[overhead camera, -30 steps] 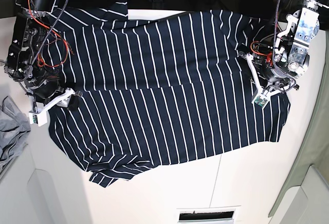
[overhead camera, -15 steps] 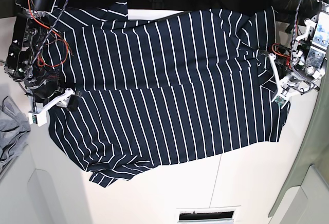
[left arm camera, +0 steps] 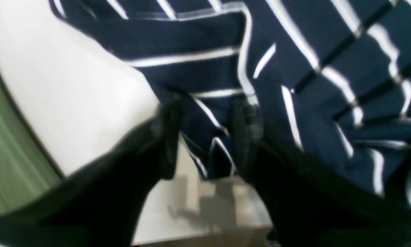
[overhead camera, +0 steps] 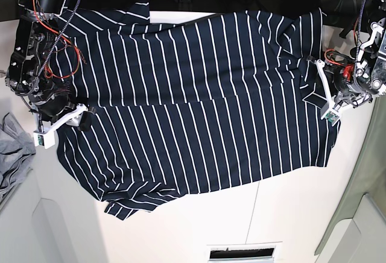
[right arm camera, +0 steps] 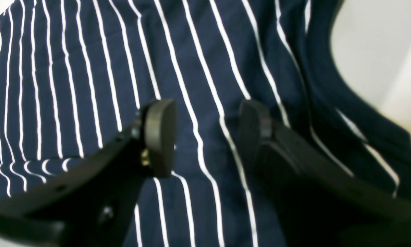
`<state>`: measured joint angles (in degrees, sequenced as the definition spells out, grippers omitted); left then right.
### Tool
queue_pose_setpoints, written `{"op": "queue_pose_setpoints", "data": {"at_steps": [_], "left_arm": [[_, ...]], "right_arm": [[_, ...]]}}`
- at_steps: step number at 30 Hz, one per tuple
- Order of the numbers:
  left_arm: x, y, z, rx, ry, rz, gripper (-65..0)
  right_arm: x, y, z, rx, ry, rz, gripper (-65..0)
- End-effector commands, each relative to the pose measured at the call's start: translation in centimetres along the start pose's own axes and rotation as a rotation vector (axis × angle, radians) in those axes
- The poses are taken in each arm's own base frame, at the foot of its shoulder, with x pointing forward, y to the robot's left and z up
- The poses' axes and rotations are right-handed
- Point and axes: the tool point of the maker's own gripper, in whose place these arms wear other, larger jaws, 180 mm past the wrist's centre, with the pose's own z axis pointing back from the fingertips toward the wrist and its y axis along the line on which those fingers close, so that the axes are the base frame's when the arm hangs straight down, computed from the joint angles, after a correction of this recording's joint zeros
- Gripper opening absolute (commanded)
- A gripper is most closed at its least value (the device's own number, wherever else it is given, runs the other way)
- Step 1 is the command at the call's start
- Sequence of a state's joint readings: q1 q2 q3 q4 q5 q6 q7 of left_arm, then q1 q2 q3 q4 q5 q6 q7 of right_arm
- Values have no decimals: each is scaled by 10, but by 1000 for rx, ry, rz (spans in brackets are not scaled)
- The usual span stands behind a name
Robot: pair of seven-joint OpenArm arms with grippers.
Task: Layout the t-shirt on the table in an organized manner, then fold the t-shirt properly
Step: 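Pull the sleeve fabric outward with the left gripper to unfold it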
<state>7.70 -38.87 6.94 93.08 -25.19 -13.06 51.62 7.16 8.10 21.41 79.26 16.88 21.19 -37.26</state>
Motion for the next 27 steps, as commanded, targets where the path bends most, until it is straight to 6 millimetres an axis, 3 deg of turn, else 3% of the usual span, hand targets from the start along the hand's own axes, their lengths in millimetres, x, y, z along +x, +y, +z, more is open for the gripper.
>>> {"op": "queue_pose_setpoints", "data": {"at_steps": [1, 5, 10, 15, 20, 25, 27], "left_arm": [[22, 19, 11, 47, -68, 9, -347], [41, 27, 26, 18, -158, 78, -347], [46, -4, 26, -139, -191, 69, -347], [32, -17, 14, -125, -168, 70, -348], [9, -7, 0, -70, -113, 103, -349], [2, -6, -3, -67, -92, 108, -354], [0, -7, -3, -69, -88, 108, -388]], "right_arm": [[20, -1, 3, 3, -58, 9, -348], [20, -1, 3, 3, -57, 9, -348], [20, -1, 3, 4, -57, 8, -348], [20, -1, 3, 3, -56, 8, -348], [20, -1, 3, 3, -56, 9, -348], [20, -1, 3, 4, -57, 8, -348], [20, -1, 3, 4, -56, 8, -348]]}}
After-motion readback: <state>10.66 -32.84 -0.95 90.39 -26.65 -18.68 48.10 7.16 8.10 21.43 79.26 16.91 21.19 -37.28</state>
